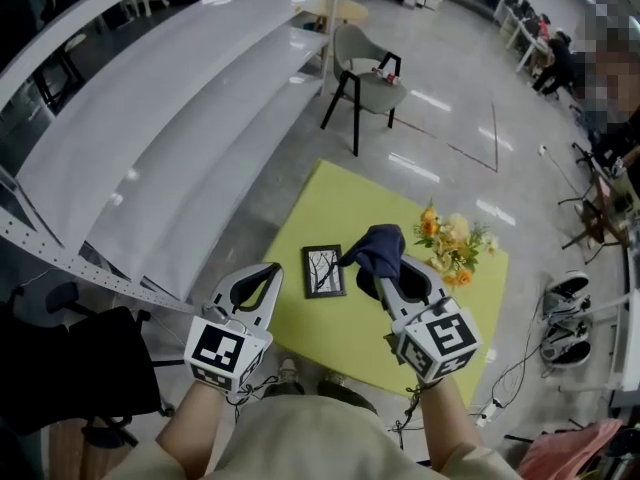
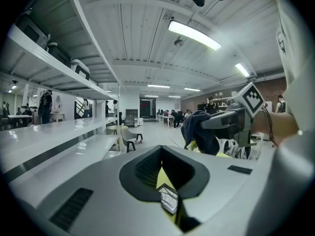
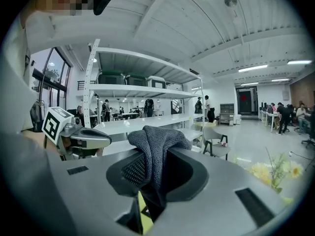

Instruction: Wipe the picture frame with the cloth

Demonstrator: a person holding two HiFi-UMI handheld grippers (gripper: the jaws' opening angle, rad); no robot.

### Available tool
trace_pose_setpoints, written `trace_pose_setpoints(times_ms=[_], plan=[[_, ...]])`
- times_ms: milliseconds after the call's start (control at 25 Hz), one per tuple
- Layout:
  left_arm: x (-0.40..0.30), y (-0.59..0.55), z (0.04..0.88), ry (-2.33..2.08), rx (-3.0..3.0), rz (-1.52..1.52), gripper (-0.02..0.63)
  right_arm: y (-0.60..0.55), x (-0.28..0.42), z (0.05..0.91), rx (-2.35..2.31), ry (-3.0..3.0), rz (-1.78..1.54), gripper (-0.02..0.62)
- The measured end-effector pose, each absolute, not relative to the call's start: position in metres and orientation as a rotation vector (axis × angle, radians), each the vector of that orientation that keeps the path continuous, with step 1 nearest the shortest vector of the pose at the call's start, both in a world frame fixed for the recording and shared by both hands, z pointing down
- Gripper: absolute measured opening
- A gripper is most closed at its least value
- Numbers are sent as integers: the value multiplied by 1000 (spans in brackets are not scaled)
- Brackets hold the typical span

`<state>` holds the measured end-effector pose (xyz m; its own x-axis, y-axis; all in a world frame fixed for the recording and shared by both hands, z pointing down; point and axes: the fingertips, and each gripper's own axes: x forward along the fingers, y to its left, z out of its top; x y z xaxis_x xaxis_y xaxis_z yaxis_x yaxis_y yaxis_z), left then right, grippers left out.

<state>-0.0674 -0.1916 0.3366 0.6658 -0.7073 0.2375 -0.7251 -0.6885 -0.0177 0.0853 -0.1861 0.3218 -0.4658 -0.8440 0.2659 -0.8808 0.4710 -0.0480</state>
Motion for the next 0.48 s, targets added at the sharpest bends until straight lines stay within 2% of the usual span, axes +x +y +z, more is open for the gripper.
trace_pose_setpoints(times_ms=[480], plan=[[-26,-231,416,-1166,2696,487,8,-274,70,410,1307,-2519,424,83]])
